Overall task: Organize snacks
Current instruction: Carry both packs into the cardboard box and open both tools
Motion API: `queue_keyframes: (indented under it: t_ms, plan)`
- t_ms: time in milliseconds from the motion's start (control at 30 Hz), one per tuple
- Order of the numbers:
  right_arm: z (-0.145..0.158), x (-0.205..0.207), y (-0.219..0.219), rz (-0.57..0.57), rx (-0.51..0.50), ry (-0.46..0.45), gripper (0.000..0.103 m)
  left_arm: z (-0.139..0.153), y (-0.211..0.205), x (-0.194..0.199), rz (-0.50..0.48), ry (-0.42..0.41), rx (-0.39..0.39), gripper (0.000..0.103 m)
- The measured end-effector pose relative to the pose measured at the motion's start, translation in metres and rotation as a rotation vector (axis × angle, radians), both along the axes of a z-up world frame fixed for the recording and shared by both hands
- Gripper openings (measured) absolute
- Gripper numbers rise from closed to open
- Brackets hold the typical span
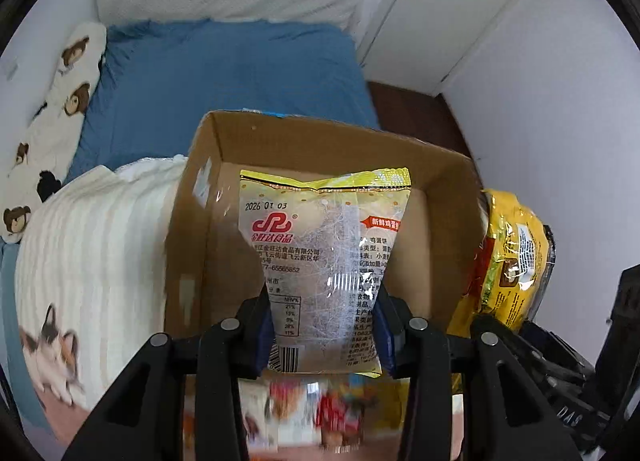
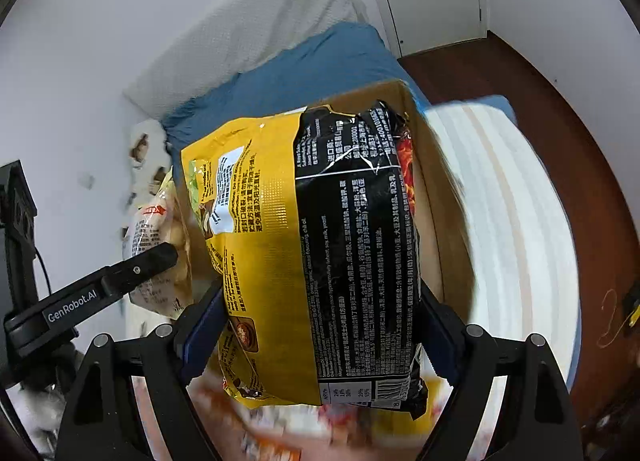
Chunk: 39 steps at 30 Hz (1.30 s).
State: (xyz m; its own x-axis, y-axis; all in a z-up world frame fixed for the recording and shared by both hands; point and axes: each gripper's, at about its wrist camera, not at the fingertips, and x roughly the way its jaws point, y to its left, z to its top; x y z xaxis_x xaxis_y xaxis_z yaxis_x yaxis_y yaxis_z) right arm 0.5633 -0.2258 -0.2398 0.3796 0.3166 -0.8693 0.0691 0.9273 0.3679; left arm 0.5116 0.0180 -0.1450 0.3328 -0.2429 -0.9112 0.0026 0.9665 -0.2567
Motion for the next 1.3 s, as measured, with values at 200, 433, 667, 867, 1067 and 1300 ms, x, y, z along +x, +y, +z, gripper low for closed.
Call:
queue_keyframes:
  t_ms: [200, 433, 667, 867, 1067, 1300]
  plan:
    - [-0.057, 0.092, 0.028, 0.036, -0.083, 0.136, 0.088, -0.072, 0.0, 0.076, 0.02, 0.192, -0.018, 0.038]
    - [-0.114, 0.123, 0.043, 0.072, -0.137, 0.216, 0.088, -0.115, 0.003, 0.093, 0.04, 0.266, 0.01, 0.039]
    - [-0.142, 0.143, 0.049, 0.098, -0.159, 0.272, 0.089, -0.128, 0.004, 0.09, 0.054, 0.307, 0.031, 0.04]
    - [-0.128, 0.159, 0.046, 0.114, -0.148, 0.247, 0.099, -0.121, 0.018, 0.086, 0.082, 0.274, 0.048, 0.093]
    - [-0.11, 0.127, 0.037, 0.135, -0.156, 0.221, 0.101, -0.1, 0.024, 0.074, 0.068, 0.223, 0.078, 0.094]
    - [-0.066, 0.085, 0.041, 0.148, -0.187, 0.14, 0.102, -0.045, 0.02, 0.059, 0.029, 0.076, 0.055, 0.094]
